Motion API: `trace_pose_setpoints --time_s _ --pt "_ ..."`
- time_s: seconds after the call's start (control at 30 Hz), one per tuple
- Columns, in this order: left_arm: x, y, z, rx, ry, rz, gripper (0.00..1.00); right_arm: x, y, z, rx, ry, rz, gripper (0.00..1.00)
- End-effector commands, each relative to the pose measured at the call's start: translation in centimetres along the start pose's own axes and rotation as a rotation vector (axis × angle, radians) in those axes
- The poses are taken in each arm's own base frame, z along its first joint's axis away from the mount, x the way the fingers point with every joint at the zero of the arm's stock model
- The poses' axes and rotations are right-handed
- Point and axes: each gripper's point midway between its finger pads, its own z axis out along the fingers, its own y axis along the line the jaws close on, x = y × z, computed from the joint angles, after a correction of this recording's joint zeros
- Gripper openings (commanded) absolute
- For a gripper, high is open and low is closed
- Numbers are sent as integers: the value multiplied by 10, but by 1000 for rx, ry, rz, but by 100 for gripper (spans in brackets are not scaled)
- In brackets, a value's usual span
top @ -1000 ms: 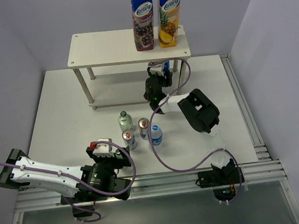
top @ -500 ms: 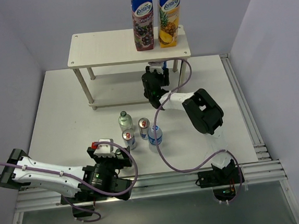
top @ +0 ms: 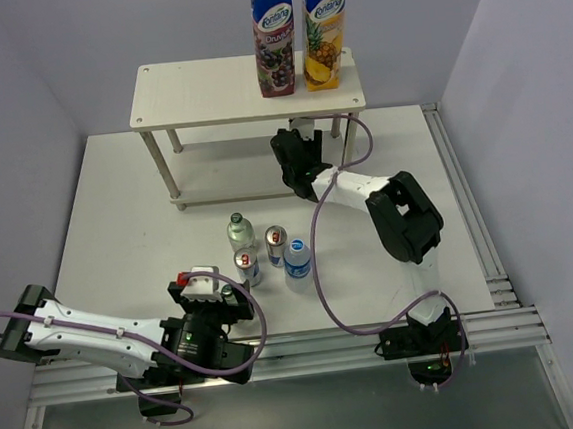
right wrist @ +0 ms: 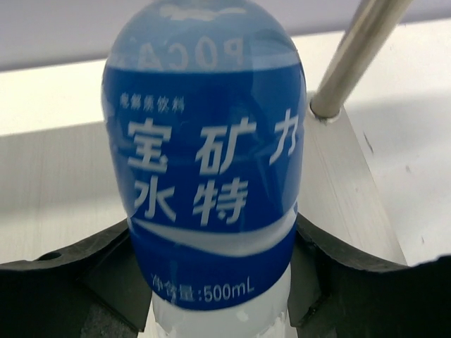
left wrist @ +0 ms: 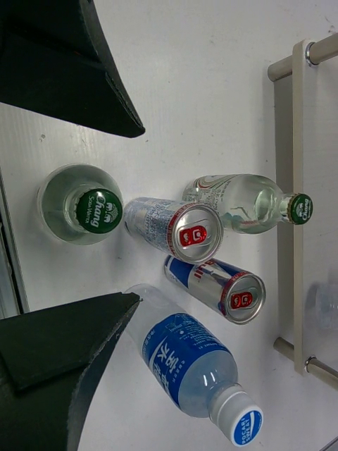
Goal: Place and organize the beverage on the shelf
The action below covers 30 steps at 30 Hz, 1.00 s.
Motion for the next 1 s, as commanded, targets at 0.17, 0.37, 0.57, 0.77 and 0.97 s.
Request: trace_pose_setpoints --time_s 0.17,0.37,0.57,0.77,0.97 --pt "-11 -6 -2 5 -22 20 99 -2 -37 2 114 -18 12 0" --pt "-10 -6 -2 5 -23 23 99 -29 -57 7 259 -188 28 0" --pt "-9 -7 -1 4 -24 29 99 -56 -54 12 222 -326 59 0" --pt "-10 -7 -1 6 -27 33 99 -77 -38 31 164 -428 99 0" --pt "-9 -7 -1 4 -31 38 99 -89 -32 44 122 -508 133 0"
